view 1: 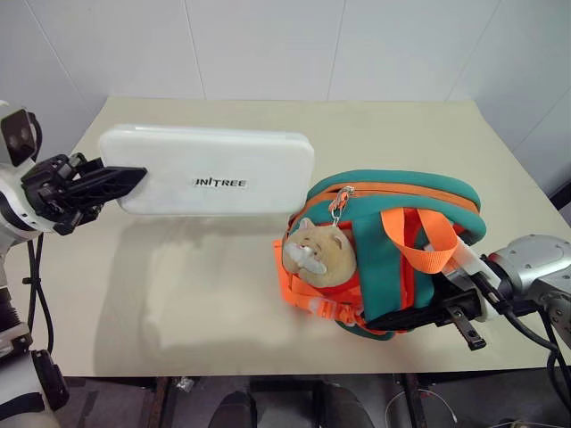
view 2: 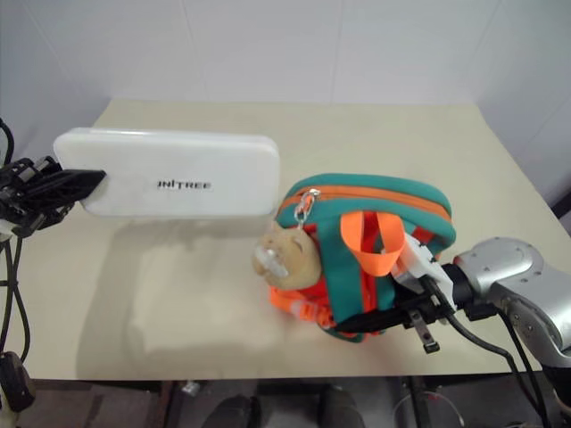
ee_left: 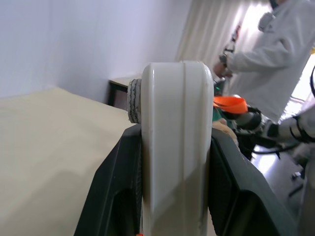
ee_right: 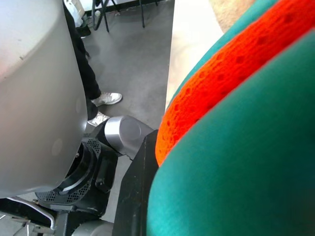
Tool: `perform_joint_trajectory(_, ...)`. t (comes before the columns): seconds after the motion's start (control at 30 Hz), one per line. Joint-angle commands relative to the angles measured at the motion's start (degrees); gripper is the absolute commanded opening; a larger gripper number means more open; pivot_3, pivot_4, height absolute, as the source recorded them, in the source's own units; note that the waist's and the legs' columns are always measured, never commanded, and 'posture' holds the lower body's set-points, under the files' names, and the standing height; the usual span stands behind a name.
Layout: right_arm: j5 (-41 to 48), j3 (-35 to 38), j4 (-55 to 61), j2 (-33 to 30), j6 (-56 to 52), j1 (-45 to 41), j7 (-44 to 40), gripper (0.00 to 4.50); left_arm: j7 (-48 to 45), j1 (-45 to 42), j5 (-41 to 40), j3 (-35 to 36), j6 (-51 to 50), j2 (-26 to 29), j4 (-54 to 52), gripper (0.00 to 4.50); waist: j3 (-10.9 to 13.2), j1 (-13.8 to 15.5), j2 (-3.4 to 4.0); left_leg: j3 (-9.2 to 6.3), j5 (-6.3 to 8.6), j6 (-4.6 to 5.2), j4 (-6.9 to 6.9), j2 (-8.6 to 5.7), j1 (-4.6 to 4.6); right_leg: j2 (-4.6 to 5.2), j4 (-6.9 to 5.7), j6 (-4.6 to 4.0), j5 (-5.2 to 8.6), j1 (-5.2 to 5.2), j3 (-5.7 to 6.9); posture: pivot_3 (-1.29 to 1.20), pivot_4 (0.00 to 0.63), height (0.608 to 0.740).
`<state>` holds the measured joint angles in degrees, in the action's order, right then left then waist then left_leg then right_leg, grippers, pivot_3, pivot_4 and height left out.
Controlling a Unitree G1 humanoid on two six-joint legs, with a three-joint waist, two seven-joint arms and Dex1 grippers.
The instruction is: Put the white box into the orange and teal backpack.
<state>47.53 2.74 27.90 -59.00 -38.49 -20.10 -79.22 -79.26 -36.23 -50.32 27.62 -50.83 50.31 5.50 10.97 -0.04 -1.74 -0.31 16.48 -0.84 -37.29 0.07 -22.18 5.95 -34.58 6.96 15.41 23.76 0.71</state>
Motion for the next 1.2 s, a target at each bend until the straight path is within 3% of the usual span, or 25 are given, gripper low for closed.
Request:
perform_joint_trajectory(0.03,-0.1,0.6,0.4,0.3,0.9,-0.6,0.1,0.59,-1.8,-0.8,-1.6,-0.6,1.7,1.1,-0.6,1.33,0.0,0.0,0.00,0.00,0.00,0.00,0.00,0.00,0.00,0.00,0.00,0.00,0.00,0.00,0.00,0.00,0.150,0.740)
perform_joint_trajectory(0.5,2.0,3.6,3.7,0.0,0.0,3.5,2.4,0.59,-7.0,-7.5,4.2,-7.9,10.1,3.6,8.9,1.33,0.0,0.0,0.00,0.07,0.00,0.01,-0.01,-0.01,-0.01,-0.06,-0.06,0.01,0.00,-0.03,0.02,0.00,0.150,0.740)
perform_joint_trajectory(0.73,1.6,3.2,3.2,0.2,0.1,3.1,2.5,0.59,-11.0,-8.4,5.3,-12.7,11.3,3.5,7.9,1.33,0.0,0.0,0.00,0.06,0.01,0.01,-0.02,0.01,-0.02,-0.09,-0.15,0.01,0.00,-0.04,0.03,0.00,0.150,0.740)
perform_joint_trajectory(1.2,0.9,2.6,2.5,0.9,0.5,2.4,3.3,0.59,-12.8,-16.0,9.4,-17.5,18.1,2.7,16.2,1.33,0.0,0.1,0.00,0.05,0.00,0.02,-0.10,0.02,-0.02,-0.16,-0.26,0.02,-0.01,-0.05,0.02,0.00,0.150,0.740)
